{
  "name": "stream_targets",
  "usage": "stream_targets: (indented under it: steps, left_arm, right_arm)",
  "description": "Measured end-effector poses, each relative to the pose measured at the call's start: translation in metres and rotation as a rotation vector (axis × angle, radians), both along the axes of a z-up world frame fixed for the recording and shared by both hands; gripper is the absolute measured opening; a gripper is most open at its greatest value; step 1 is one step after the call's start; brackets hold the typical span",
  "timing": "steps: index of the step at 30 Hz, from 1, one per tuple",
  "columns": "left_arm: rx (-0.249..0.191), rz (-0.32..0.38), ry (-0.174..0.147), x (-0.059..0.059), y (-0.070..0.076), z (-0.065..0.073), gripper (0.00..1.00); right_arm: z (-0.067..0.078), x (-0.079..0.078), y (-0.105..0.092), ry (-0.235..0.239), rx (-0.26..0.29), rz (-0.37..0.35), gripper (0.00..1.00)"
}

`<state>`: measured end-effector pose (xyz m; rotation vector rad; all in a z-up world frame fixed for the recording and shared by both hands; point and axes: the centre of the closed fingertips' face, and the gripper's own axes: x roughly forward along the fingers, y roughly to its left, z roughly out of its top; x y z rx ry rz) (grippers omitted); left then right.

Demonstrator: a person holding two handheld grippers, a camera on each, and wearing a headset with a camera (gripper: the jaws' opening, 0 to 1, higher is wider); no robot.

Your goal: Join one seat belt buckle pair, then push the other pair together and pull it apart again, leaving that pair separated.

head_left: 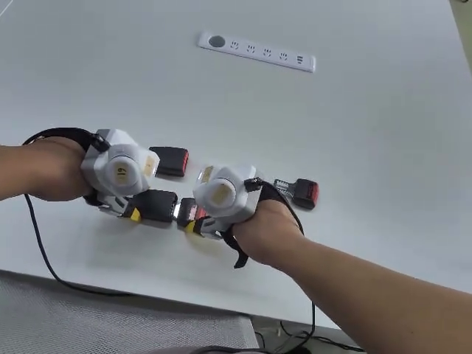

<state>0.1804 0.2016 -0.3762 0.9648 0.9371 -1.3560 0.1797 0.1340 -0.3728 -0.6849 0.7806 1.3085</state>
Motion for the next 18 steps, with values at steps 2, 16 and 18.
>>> stream_targets:
  steps: [2,16,18]
  left_arm:
    - [0.001,0.001,-0.001,0.0000,0.0004,0.0003,0.30]
    - [-0.042,0.036,0.012,0.0009,0.0019,-0.0005,0.30]
    - [-0.044,0.037,0.013,0.0011,0.0018,-0.0005,0.30]
  right_arm:
    - [0.0027,0.0018,0.0000,-0.005,-0.001,-0.001,0.31]
    - [0.0013,0.0022,-0.0039,-0.030,-0.018,0.058,0.31]
    - [0.0003,0.0020,-0.0046,-0.030,-0.021,0.063,0.31]
